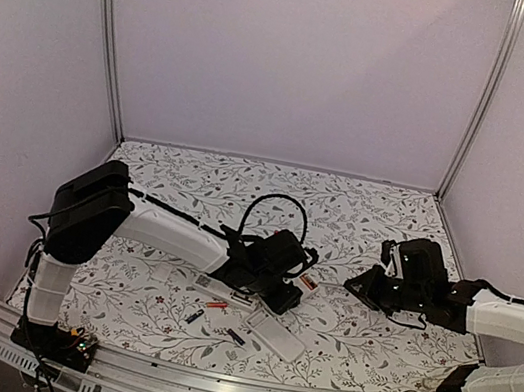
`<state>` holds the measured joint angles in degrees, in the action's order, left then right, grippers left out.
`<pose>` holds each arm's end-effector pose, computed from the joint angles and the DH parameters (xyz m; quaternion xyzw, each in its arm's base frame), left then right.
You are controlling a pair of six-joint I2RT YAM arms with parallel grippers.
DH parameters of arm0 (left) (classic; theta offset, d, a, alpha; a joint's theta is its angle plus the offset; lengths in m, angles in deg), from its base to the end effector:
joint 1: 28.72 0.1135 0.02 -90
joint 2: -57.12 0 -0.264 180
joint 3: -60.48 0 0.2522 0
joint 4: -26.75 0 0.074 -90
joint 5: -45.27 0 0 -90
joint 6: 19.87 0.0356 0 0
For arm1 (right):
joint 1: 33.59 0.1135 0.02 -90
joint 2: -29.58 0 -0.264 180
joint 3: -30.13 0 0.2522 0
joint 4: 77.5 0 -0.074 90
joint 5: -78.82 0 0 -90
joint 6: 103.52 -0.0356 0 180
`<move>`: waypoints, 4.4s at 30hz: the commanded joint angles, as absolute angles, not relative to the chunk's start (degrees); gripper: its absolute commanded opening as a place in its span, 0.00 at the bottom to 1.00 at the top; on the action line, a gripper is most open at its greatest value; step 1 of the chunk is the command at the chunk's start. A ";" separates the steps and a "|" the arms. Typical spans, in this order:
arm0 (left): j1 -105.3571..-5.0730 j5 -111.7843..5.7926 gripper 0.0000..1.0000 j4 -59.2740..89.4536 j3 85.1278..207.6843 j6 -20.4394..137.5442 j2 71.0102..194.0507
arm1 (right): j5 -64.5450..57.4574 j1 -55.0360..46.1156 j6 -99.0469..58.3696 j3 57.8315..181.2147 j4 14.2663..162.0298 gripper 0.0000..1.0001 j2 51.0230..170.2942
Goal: Unload the batteries from the remote control
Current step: Remove the battery from the remote control without the battery cover.
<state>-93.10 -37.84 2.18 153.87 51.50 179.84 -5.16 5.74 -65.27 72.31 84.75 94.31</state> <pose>0.1971 -0.4012 0.1237 0.3518 0.8817 -0.1622 0.2695 0.1706 0.1446 0.1848 0.0761 0.9032 0.3329 0.2599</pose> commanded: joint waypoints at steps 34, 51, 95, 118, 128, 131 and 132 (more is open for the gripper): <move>-93.61 -38.60 0.33 -3.58 152.37 53.33 181.51 | 1.18 5.95 -65.71 72.45 93.69 0.00 98.79; -93.65 -38.42 0.31 -3.54 151.84 53.30 181.53 | 1.63 5.96 -69.70 71.55 97.12 0.00 94.38; -94.07 -46.41 0.30 -0.53 139.80 81.56 173.32 | 5.61 8.07 -40.65 79.75 75.09 0.00 98.33; -94.21 -46.19 0.28 -0.40 139.63 81.90 173.45 | 5.77 8.07 -40.78 81.36 74.24 0.00 103.44; -94.20 -46.11 0.28 -0.46 139.63 82.09 173.80 | 11.61 7.84 -48.04 79.40 81.78 0.00 106.79; -94.23 -46.02 0.28 -0.41 139.71 81.97 173.93 | 16.22 6.89 -51.83 77.80 86.51 0.00 106.45; -94.24 -45.91 0.28 -0.46 139.84 82.03 173.97 | 17.71 6.58 -52.96 77.14 87.98 0.00 106.15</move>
<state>-92.83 -44.05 2.59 141.68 78.86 170.64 7.64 6.20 -46.71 80.66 80.49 104.03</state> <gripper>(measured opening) 0.546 0.099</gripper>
